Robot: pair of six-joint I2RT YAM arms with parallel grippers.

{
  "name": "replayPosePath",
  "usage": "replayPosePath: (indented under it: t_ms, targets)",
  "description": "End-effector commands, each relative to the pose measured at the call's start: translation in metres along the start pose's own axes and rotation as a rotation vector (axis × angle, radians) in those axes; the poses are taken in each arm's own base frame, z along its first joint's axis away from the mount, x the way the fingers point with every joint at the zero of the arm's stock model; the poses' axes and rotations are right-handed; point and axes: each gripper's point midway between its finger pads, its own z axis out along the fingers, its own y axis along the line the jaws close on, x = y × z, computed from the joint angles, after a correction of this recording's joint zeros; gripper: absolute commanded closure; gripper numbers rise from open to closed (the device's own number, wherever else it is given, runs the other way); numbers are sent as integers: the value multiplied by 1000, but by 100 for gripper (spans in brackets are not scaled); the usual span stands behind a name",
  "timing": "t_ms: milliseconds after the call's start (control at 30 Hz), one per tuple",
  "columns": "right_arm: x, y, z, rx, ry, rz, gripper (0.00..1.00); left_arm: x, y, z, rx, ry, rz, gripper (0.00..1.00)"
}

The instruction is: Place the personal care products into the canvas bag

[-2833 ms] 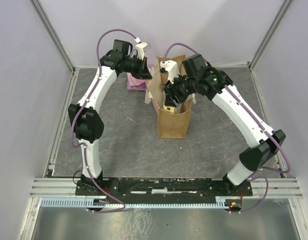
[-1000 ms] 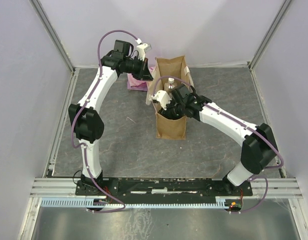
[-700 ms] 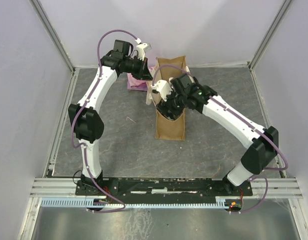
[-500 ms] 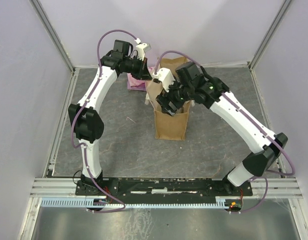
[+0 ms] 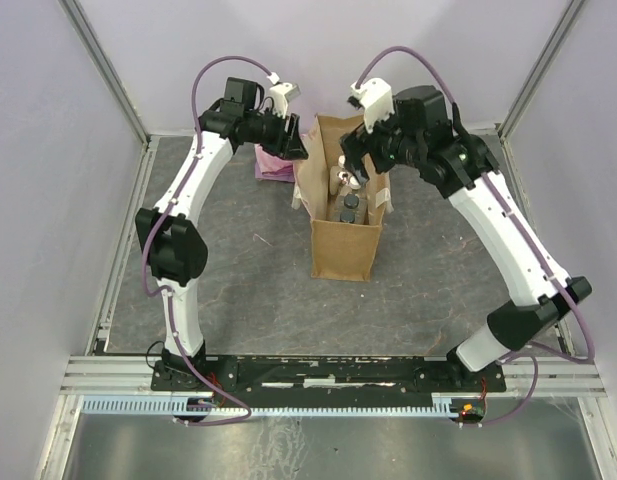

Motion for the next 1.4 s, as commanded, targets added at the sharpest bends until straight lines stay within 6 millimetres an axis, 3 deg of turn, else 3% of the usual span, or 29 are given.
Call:
replayPosePath:
  t_ms: [0, 67, 100, 233, 333, 467, 667, 900, 1067, 1367]
  targets:
    - [-13, -71, 15, 196, -65, 104, 4, -48, -14, -33, -22, -129, 101, 23]
    - [-11, -99, 18, 262, -75, 138, 4, -51, -16, -35, -25, -138, 102, 8]
    - [-10, -111, 18, 290, -85, 158, 4, -54, -17, -37, -26, -147, 103, 6]
    - [1, -162, 17, 399, -117, 250, 4, -69, -26, -48, -25, -198, 110, 4]
    - [21, -194, 14, 482, -111, 316, 4, -82, -30, -60, -50, -239, 108, 3]
    - [52, -220, 12, 561, -61, 379, 4, -89, -12, -78, -214, -267, 70, 2]
    - [102, -226, 20, 614, 45, 450, 4, -75, 39, -107, -445, -263, -71, 2]
    - [146, -226, 12, 711, 154, 493, 4, -29, 88, -114, -535, -193, -276, 1]
    - [164, -224, 12, 720, 208, 500, 3, -11, 101, -117, -622, -145, -316, 1]
    - [166, -226, 11, 725, 223, 488, 3, -6, 108, -121, -669, -130, -304, 0]
